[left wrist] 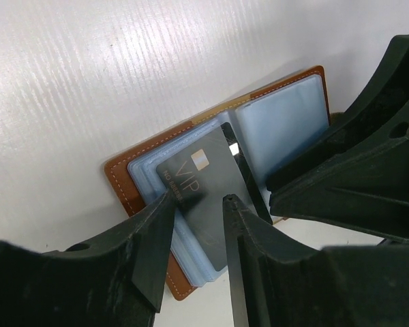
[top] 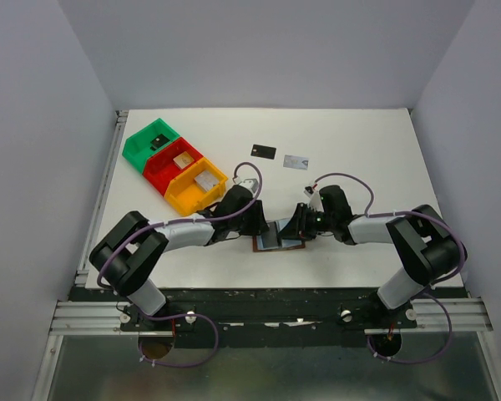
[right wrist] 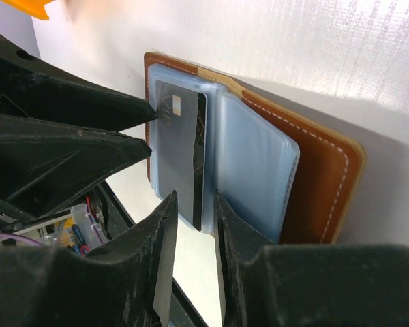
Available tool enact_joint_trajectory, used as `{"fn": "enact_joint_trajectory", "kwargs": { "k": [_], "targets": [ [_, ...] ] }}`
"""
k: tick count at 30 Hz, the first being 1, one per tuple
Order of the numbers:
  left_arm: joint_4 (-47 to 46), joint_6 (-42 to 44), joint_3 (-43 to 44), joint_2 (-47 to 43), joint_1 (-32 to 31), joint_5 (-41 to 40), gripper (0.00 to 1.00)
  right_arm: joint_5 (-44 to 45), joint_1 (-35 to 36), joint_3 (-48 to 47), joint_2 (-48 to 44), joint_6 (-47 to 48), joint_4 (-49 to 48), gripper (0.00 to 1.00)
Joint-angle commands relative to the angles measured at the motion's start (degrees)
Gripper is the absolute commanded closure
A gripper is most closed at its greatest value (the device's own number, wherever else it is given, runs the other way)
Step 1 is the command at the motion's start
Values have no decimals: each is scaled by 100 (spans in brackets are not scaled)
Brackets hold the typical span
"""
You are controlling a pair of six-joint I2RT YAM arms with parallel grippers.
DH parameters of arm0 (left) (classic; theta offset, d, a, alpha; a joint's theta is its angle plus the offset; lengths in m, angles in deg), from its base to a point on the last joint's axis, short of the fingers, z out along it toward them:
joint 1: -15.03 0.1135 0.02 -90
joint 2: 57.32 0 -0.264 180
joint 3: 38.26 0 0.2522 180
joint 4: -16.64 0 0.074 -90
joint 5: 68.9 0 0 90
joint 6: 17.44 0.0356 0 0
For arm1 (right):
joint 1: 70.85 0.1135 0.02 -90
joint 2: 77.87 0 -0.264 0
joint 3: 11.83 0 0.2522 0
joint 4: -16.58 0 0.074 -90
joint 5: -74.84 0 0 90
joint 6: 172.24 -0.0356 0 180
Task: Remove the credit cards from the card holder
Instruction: Remove the credit card from the card holder.
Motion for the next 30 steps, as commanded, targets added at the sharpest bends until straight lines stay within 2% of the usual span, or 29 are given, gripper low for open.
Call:
{"fn": "enact_joint_trajectory", "kwargs": {
  "k": [1,8,13,16,19,27,30],
  "targets": [
    [138,59,-126,-223,-28,-229,49,-123,-3,68,94,49,-141,64],
    [68,173,-144,-398,-72,-211,47,-79,-3,33,-29,128,26,62],
    [67,235,-117,-548,-107,-229,37,-53,-3,16,-99,163,114,61],
    [146,235,-135,-627,-107,-299,36,-35,-3,16,-187,163,140,61],
    [225,200,-170,-645,-116,-369,41,-44,-3,-28,-301,163,201,61],
    [542,173,-82,-355,-116,-528,68,-228,6,-213,-407,120,281,61],
    [577,164,-56,-258,-116,-536,74,-299,24,-257,-372,111,246,60]
  ]
}}
